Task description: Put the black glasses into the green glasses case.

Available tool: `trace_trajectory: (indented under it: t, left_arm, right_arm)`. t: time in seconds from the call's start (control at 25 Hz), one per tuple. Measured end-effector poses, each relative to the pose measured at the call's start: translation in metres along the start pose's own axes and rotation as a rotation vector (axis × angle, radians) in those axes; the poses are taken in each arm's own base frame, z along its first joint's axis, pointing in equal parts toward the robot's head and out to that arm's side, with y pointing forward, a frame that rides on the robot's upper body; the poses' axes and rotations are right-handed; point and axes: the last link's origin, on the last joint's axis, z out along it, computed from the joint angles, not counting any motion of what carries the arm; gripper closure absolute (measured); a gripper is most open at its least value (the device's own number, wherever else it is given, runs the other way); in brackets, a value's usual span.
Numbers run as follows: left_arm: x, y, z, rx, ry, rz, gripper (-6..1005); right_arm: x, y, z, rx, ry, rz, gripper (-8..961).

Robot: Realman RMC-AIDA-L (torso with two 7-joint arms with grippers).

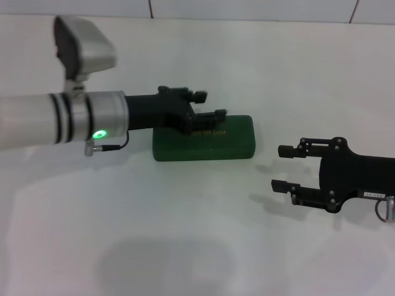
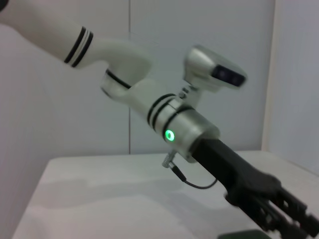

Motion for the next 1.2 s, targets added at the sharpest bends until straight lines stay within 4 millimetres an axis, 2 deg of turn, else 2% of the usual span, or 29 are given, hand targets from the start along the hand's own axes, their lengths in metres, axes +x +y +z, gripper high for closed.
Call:
trace_trajectory:
  t: [0.04, 0.24, 0.36, 0.48, 0.6, 0.64, 0.68, 0.84, 1.2]
  left_arm:
    - [0.001, 0.004, -0.005, -0.024, 0.037, 0.012, 349]
    - [0.007, 0.044, -0.064, -0.251, 0.319, 0.177, 349]
    - [-0.004, 0.060, -0.094, -0.332, 0.374, 0.237, 348]
    - [-0.019, 0.068, -0.113, -0.354, 0.374, 0.249, 340]
    - [-0.037, 0.074, -0.126, -0.330, 0.368, 0.221, 327]
    - [-0.042, 0.076, -0.129, -0.318, 0.369, 0.220, 294]
    - [-0.049, 0.080, -0.134, -0.304, 0.373, 0.227, 261]
    - [-0.059, 0.088, -0.141, -0.307, 0.374, 0.252, 129]
    - [-0.063, 0.090, -0.147, -0.309, 0.374, 0.259, 111]
  right_arm:
    - [-0.002, 0.000, 0.000, -0.003, -0.006, -0.005, 367]
    - [-0.015, 0.001, -0.005, -0.011, -0.092, -0.016, 360]
    - [-0.023, 0.002, -0.004, -0.025, -0.146, -0.023, 357]
    - [-0.027, 0.006, -0.001, -0.047, -0.180, -0.038, 353]
    - [-0.031, 0.007, 0.006, -0.079, -0.193, -0.043, 349]
    - [-0.033, 0.007, 0.010, -0.093, -0.195, -0.046, 348]
    - [-0.034, 0.007, 0.016, -0.111, -0.196, -0.045, 305]
    - [-0.034, 0.006, 0.023, -0.122, -0.203, -0.054, 135]
    - [-0.033, 0.005, 0.025, -0.120, -0.205, -0.083, 100]
